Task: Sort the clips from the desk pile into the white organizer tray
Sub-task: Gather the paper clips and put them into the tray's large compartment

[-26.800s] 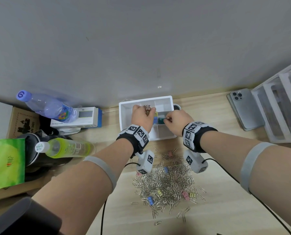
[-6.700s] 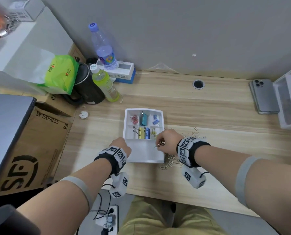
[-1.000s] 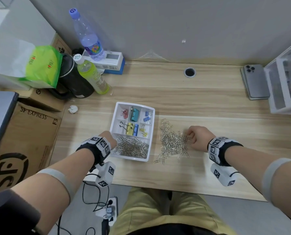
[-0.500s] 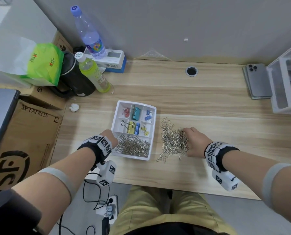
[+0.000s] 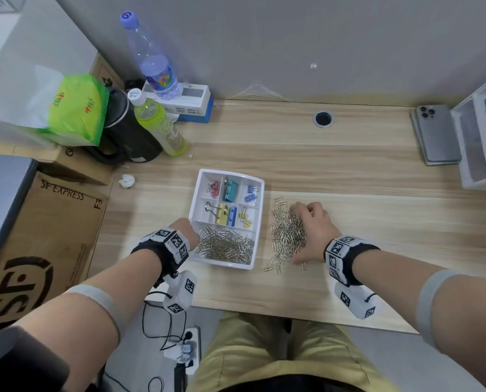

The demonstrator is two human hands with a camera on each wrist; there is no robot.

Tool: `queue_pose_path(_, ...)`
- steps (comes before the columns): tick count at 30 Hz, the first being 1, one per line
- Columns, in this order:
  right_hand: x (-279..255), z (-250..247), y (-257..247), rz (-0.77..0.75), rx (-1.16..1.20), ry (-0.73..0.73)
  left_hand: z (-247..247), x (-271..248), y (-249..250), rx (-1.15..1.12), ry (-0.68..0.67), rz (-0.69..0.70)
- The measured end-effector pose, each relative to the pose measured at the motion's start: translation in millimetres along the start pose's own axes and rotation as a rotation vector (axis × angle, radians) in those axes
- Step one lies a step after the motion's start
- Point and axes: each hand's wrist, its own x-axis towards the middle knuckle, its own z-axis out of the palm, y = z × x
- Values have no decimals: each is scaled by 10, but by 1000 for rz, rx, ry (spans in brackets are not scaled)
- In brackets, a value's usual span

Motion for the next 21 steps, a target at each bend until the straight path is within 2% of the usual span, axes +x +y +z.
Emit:
queue_pose_path(7,125,152,-249,-18,-172,-74,12,-52,39,-8,4,4)
queue_pose_path(21,139,206,-337,-51,-15,16,55,-162,231,-36,-66,22)
